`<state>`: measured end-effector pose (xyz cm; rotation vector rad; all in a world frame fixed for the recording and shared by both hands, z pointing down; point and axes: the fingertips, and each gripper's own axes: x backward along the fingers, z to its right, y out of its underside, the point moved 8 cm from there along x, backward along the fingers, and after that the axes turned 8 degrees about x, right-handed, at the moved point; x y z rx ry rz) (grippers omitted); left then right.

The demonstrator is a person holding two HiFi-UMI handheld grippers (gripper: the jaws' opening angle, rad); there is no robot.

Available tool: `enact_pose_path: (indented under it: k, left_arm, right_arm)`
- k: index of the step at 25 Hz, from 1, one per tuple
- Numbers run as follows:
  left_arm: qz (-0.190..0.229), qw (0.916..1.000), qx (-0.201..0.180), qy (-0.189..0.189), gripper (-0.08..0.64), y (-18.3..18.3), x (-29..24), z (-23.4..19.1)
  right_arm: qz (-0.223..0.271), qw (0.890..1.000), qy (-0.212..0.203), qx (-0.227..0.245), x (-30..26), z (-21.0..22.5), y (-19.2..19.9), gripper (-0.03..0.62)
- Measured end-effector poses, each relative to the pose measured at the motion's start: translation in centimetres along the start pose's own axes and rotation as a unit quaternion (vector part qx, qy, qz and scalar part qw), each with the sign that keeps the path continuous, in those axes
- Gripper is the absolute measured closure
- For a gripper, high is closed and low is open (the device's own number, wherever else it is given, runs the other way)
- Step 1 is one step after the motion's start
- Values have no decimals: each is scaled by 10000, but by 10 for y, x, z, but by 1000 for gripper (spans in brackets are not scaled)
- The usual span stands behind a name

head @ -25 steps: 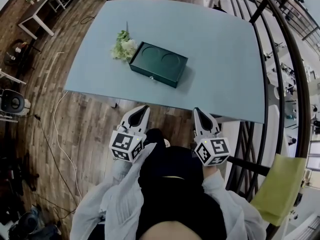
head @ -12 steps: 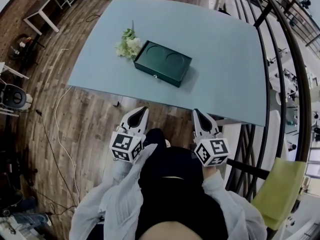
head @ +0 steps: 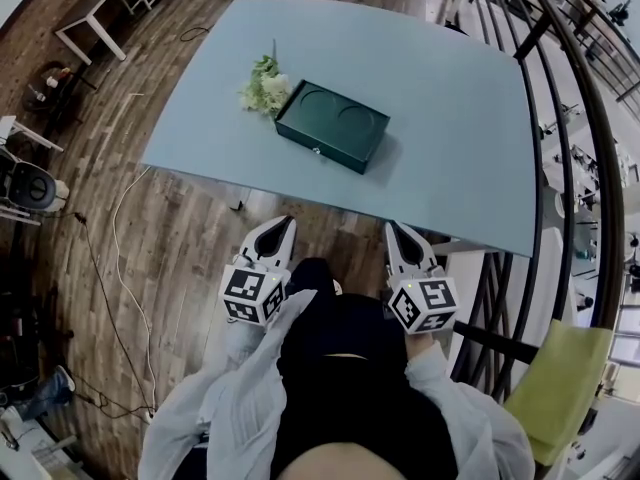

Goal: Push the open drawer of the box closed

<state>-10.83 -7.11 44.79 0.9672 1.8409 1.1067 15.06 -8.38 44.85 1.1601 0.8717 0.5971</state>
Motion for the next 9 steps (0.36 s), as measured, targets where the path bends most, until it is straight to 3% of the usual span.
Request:
enact_pose_path:
  k: [9]
  left_arm:
    - [25,10000,63,-44,543,2,6,0]
  right_arm:
    - [-67,9999,-94,28,-2,-6,2,586]
